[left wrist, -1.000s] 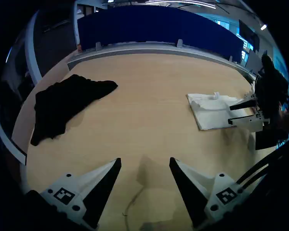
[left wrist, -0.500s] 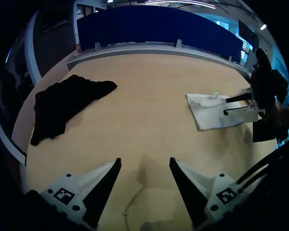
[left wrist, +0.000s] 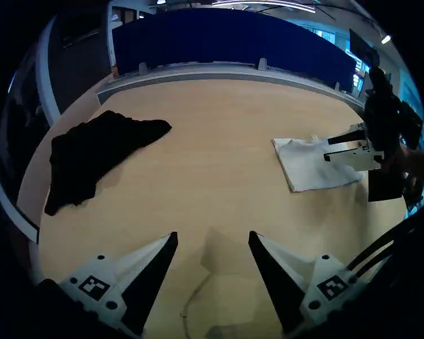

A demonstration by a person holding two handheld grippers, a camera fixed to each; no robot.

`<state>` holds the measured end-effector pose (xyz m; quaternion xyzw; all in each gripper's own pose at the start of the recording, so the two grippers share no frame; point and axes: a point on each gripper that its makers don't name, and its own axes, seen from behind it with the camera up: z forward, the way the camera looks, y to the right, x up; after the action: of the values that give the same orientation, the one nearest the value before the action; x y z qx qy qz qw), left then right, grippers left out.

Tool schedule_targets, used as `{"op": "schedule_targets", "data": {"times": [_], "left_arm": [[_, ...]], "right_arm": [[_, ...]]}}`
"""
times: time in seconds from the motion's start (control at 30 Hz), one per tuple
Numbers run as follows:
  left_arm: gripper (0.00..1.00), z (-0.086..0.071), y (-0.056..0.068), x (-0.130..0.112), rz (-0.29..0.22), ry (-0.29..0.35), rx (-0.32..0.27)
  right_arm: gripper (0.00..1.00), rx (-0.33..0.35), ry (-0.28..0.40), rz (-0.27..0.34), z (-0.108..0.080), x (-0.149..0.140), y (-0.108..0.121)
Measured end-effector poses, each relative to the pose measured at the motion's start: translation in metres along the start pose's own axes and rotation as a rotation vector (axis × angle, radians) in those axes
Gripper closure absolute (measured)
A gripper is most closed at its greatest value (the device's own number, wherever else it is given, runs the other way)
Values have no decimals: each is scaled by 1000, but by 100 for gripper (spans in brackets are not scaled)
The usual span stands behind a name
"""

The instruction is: Fold towel

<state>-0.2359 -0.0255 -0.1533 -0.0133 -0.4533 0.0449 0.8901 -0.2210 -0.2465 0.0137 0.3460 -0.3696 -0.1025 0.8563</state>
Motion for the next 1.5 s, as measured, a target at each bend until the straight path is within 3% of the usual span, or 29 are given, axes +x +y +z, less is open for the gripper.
{"op": "schedule_targets", "data": {"times": [0.63,1.5], "left_arm": [[7,1,3,1,15,0,-4],[7,2,4,6,29,2,-7]], "right_arm": [[0,-4,5,3,-11,-3,1],[0,-116,-60,56,-95,-95,49]]}}
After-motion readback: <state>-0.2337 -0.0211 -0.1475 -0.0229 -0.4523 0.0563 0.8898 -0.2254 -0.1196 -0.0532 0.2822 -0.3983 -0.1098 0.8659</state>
